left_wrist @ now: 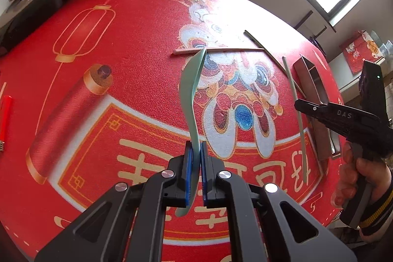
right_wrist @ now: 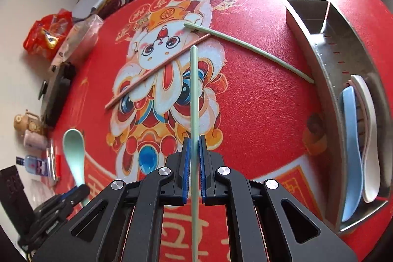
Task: Organize utensils
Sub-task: 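Lower the green chopstick into the steel tray and open the right tool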
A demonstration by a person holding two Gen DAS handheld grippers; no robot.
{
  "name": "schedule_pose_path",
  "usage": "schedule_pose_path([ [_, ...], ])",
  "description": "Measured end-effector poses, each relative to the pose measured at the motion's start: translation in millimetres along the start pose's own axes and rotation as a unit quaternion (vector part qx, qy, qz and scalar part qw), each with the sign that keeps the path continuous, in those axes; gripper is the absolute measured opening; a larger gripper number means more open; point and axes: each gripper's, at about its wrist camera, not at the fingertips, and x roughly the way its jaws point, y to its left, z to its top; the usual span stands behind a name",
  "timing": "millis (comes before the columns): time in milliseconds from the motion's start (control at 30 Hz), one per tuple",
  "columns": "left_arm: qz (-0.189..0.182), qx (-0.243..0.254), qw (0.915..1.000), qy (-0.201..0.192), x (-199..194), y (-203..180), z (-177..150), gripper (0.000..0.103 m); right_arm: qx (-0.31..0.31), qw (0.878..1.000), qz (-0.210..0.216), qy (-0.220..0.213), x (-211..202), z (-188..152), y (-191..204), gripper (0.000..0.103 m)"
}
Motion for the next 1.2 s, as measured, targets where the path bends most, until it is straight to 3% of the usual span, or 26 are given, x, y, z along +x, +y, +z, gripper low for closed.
schedule_pose_path([
  [233, -0.012, 0.025, 0.9996, 0.0, 5.9, -31.7, 3.2, 0.006, -0.02, 0.998, -0.016, -0.065, -59.1, 22.0, -40.8, 0.007],
  [400, -0.015, 0.028, 0.9995, -0.002, 9.7, -50.6, 4.6, 0.006, -0.021, 0.996, -0.048, -0.075, -76.6, 46.6, -86.8, 0.007],
  [667, -0.013, 0.023, 0.9996, -0.007, 10.6, -80.6, 3.0, 0.006, 0.003, 0.998, -0.046, -0.032, -42.3, 54.6, -127.4, 0.007],
  [1000, 0.007, 0.013, 0.9998, -0.014, 7.5, -105.6, -2.1, 0.006, 0.013, 1.0, -0.021, 0.016, -9.9, 54.1, -137.3, 0.007],
  [1200, -0.001, 0.009, 0.9999, -0.01, 10.1, -124.9, -0.8, 0.006, 0.018, 1.0, 0.0, 0.026, -11.5, 55.9, -145.5, 0.009],
])
